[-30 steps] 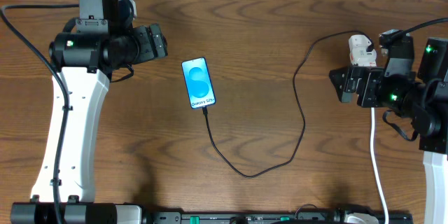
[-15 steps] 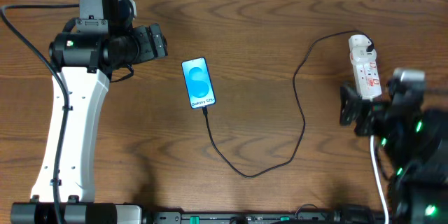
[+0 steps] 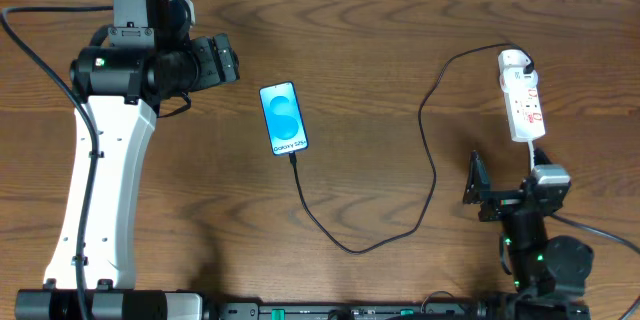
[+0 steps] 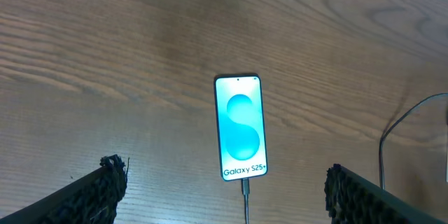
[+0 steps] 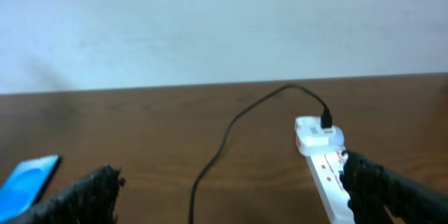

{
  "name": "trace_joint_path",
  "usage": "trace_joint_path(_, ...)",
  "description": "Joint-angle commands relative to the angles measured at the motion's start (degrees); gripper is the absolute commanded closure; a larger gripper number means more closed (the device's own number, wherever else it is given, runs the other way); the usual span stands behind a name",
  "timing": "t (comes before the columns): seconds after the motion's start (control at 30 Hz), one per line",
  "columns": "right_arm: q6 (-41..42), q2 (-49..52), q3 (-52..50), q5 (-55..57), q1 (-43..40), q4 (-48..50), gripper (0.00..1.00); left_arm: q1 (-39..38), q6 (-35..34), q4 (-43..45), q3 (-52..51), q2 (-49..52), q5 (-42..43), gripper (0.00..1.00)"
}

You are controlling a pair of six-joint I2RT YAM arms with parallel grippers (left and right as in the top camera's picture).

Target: Plug charger to phone and switch on socket

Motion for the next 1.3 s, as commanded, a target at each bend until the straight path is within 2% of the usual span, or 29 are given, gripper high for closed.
trace_joint_path(0.0, 0.7, -2.9, -4.7, 1.3, 0.7, 3.9, 0.01, 0.0, 0.5, -0.1, 0.5, -0.5, -0.1, 0.08)
trace_joint_path(0.17, 0.8, -6.5, -10.8, 1.4, 1.0, 8.8, 0.01, 0.0, 0.5, -0.1, 0.5, -0.5, -0.1, 0.08)
trace_joint_path(0.5, 0.7, -9.3, -10.8, 7.1, 2.0, -0.5, 0.01, 0.0, 0.5, -0.1, 0.5, -0.5, -0.1, 0.08)
trace_joint_path(1.27, 0.1, -9.3, -10.8, 7.0, 2.0, -0.2, 0.01, 0.0, 0.5, -0.1, 0.5, -0.5, -0.1, 0.08)
